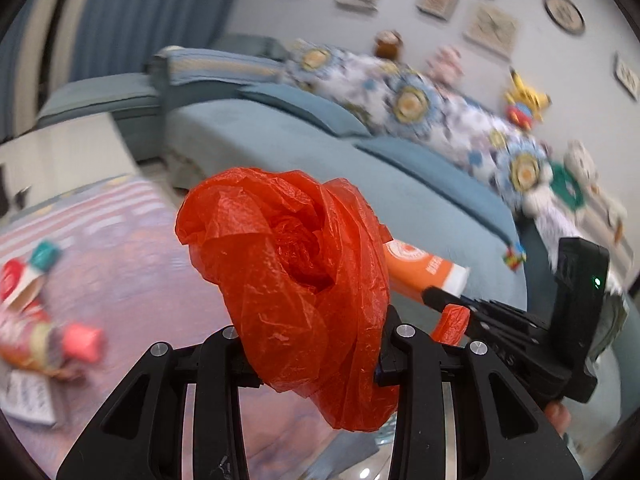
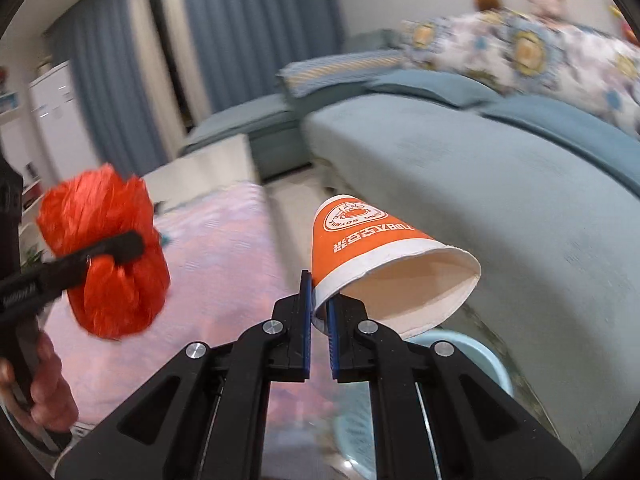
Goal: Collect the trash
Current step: 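Carry the red bag and orange cup to the blue basket and release both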
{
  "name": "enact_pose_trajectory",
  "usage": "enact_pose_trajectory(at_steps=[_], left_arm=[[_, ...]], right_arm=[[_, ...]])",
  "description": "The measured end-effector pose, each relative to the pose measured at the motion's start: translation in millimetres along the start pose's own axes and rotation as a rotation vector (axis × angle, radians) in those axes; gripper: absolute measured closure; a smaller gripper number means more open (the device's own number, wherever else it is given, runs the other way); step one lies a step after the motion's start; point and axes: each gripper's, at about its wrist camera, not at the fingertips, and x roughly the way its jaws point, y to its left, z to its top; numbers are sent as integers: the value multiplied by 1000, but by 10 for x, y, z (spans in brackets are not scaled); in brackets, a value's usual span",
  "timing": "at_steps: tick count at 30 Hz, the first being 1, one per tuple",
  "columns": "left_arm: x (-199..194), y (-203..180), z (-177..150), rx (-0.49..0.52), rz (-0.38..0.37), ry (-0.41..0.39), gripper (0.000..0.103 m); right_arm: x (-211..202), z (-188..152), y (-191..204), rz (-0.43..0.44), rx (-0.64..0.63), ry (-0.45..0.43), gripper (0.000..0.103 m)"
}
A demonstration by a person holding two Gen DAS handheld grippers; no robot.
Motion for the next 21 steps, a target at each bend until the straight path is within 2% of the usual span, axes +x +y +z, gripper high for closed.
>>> enact_pose_trajectory(at_steps=[6, 12, 16, 18, 21], left_arm=[[973, -337, -100, 65, -91, 199, 70], [1750, -615, -423, 138, -99, 403, 69], [2076, -677, -661, 161, -94, 515, 68], [2163, -664, -774, 164, -93, 551, 65], [2215, -620, -881, 160, -96, 592, 49]], right_arm=[[226, -561, -682, -108, 138, 136, 98], [609, -1071, -1066, -155, 250, 305, 98], [813, -1304, -1188, -163, 288, 404, 98], [856, -1412, -1256, -168, 308, 437, 98], [910, -1480, -1263, -164, 325, 467, 97]])
